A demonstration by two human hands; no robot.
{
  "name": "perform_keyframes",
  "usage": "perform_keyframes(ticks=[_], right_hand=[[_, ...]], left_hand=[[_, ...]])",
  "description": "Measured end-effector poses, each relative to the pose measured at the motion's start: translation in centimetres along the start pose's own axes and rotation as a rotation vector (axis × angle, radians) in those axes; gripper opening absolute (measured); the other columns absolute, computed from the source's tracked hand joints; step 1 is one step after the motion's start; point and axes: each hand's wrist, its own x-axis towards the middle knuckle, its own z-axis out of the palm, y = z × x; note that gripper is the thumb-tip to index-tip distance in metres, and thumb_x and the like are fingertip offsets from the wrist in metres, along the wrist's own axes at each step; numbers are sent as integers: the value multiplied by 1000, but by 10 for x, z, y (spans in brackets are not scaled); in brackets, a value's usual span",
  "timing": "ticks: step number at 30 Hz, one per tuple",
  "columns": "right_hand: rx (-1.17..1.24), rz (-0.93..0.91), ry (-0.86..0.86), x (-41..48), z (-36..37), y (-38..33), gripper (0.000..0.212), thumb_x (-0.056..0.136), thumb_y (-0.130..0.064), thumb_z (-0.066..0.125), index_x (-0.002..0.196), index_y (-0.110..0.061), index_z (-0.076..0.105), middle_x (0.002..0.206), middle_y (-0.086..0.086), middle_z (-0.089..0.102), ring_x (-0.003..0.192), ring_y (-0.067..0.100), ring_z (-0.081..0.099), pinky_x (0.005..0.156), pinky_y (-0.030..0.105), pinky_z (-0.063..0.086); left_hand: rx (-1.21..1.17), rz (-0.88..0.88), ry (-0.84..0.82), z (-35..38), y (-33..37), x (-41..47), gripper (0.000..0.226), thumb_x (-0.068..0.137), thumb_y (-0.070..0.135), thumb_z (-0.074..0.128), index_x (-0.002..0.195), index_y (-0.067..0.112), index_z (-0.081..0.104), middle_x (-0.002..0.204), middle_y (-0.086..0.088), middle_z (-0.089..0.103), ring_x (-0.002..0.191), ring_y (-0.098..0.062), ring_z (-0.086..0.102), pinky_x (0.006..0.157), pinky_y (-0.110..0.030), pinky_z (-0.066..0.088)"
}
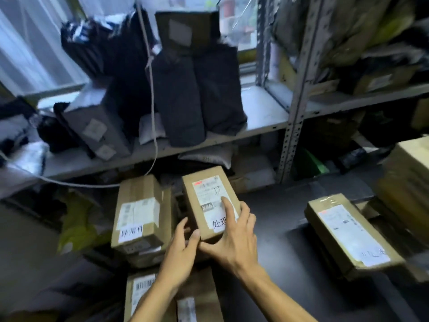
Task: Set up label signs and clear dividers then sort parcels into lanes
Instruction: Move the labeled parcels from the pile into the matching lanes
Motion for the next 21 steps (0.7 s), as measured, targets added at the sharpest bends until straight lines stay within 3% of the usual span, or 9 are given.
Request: perform_keyframes(ticks=[3, 5, 7, 9, 10, 12, 15, 18, 21], right_hand=[[66, -45, 102, -8, -30, -10, 112, 53, -75, 61, 147, -47, 6, 146, 0, 19, 119, 23, 29, 75, 41, 55], [90, -68, 150, -13, -49, -13, 116, 50, -69, 63, 149, -49, 5, 147, 0, 20, 122, 24, 30, 72, 42, 56], [94, -89, 190, -24, -68, -13, 117, 48, -65, 65, 149, -49, 6, 148, -1, 20, 125, 24, 31, 71, 43, 57], [102, -106, 225, -39, -81, -11, 117, 50, -62, 66, 148, -49, 5, 150, 0, 21, 127, 24, 31, 71, 43, 57], [95, -118, 250, -51, -90, -10, 117, 50, -62, 67, 149, -48, 6, 150, 1, 22, 127, 24, 32, 70, 43, 58], [83, -125, 271, -59, -99, -5, 117, 51, -62, 69, 150, -47, 8, 150, 2, 24, 127, 25, 34, 68, 42, 57], [25, -141, 280, -86, -121, 0, 118, 51, -62, 68, 150, -46, 6, 151, 6, 24, 128, 28, 35, 71, 43, 57], [-67, -173, 260, -121, -153, 11, 121, 54, -63, 69, 150, -45, -2, 152, 9, 22, 127, 30, 35, 80, 45, 56], [-134, -229, 254, -147, -181, 27, 116, 62, -74, 62, 155, -34, 6, 147, 10, 32, 125, 28, 41, 95, 45, 48]], left_hand=[[-131, -10, -10, -1, 25, -16, 57, 100, 36, 48, 152, 24, 27, 149, -3, 45, 132, -18, 47, 114, -40, 35], [-233, -19, -10, -1, 42, -23, 61, 98, 36, 51, 152, 26, 24, 145, -2, 49, 127, -21, 53, 108, -40, 43], [-308, 0, -43, 4, 58, -33, 62, 97, 34, 53, 151, 26, 23, 130, 4, 62, 109, -9, 65, 81, -22, 55], [-363, 40, -73, 10, 70, -43, 64, 93, 32, 60, 147, 26, 27, 109, 11, 71, 87, 1, 71, 58, -12, 53], [-400, 69, -81, 14, 77, -54, 72, 89, 34, 65, 148, 28, 24, 110, 9, 71, 88, -1, 72, 61, -15, 55], [-469, 96, -79, 21, 87, -61, 101, 73, 50, 79, 149, 39, 14, 125, 2, 67, 103, -16, 71, 87, -35, 58], [-503, 108, -57, 32, 97, -84, 129, 48, 73, 79, 150, 44, 6, 135, 7, 58, 119, -22, 61, 108, -48, 44], [-521, 123, -40, 49, 104, -114, 123, 56, 70, 79, 152, 37, 11, 140, 1, 53, 121, -21, 59, 107, -45, 45], [-524, 95, -41, 60, 105, -132, 107, 72, 55, 76, 154, 30, 12, 142, -7, 53, 119, -20, 59, 106, -36, 45]])
